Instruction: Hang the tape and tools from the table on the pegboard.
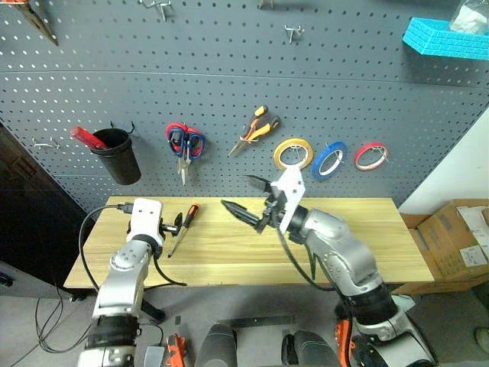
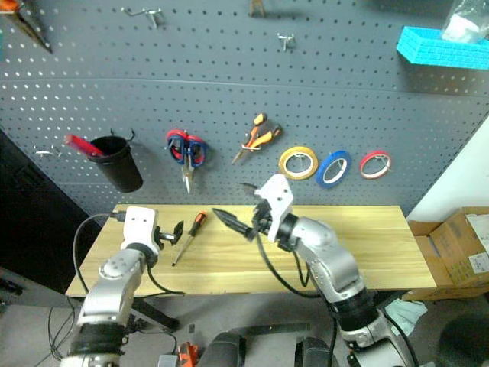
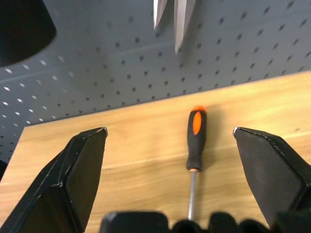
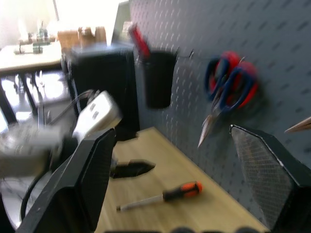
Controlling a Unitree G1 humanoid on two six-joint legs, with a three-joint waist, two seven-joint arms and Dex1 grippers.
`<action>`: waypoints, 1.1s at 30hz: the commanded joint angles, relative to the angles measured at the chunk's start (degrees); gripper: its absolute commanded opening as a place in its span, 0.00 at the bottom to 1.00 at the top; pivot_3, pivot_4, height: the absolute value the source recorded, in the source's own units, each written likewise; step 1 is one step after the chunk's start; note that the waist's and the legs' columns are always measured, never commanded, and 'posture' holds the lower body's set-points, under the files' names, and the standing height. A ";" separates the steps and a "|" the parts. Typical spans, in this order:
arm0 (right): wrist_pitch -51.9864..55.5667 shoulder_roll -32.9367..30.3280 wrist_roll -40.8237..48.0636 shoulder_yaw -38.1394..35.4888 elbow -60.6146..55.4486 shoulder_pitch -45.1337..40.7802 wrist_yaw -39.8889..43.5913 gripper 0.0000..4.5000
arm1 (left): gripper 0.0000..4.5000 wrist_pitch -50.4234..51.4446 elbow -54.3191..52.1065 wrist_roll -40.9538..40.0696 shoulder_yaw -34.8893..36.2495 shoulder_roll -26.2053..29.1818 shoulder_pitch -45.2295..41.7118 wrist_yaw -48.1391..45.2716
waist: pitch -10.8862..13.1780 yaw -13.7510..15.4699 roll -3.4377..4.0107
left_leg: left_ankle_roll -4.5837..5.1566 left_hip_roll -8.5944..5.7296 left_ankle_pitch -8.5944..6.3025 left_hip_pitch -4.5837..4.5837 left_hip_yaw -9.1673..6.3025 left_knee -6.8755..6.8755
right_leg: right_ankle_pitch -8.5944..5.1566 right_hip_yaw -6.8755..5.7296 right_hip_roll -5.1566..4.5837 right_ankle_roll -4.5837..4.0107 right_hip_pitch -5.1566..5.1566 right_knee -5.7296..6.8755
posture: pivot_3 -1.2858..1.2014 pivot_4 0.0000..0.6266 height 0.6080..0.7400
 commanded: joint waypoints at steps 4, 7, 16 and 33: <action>1.01 3.34 -4.57 2.13 4.68 -5.40 -1.29 0.90 | 0.99 -0.33 9.76 1.01 -2.34 2.26 -8.33 -4.26 | 2.99 -0.58 -0.05 | 0.11 -0.03 0.07 -0.23 0.04 0.06 | 0.00 0.05 -0.03 0.00 -0.09 -0.02 | 0.57 0.47 1.00; 2.49 3.91 -5.33 1.55 4.77 -6.63 -1.59 0.90 | 0.99 -1.84 16.35 1.35 -3.74 2.06 -12.67 -6.25 | 4.95 -0.74 -0.12 | 0.12 -0.03 0.07 -0.38 0.04 0.00 | -0.04 0.05 0.00 -0.03 -0.21 0.01 | 0.56 0.54 1.00; 10.52 0.15 -4.64 -1.51 -3.74 -3.35 -2.95 0.90 | 0.99 -7.01 30.66 3.03 -5.79 1.87 -20.96 -7.63 | 9.32 -2.45 -0.36 | 0.32 -0.11 -0.14 -1.31 -0.16 0.08 | -0.19 -0.04 -0.05 0.43 -1.29 0.75 | 0.54 0.67 1.00; 17.89 -2.73 -3.66 -1.72 -13.18 -0.58 -2.98 0.90 | 0.50 -2.04 35.01 1.59 -4.24 3.66 -21.07 -11.17 | 11.52 -5.25 -0.09 | 0.29 -0.09 -0.12 -1.17 -0.05 0.05 | -0.39 0.08 -0.06 0.71 -1.30 0.84 | 0.53 0.69 1.00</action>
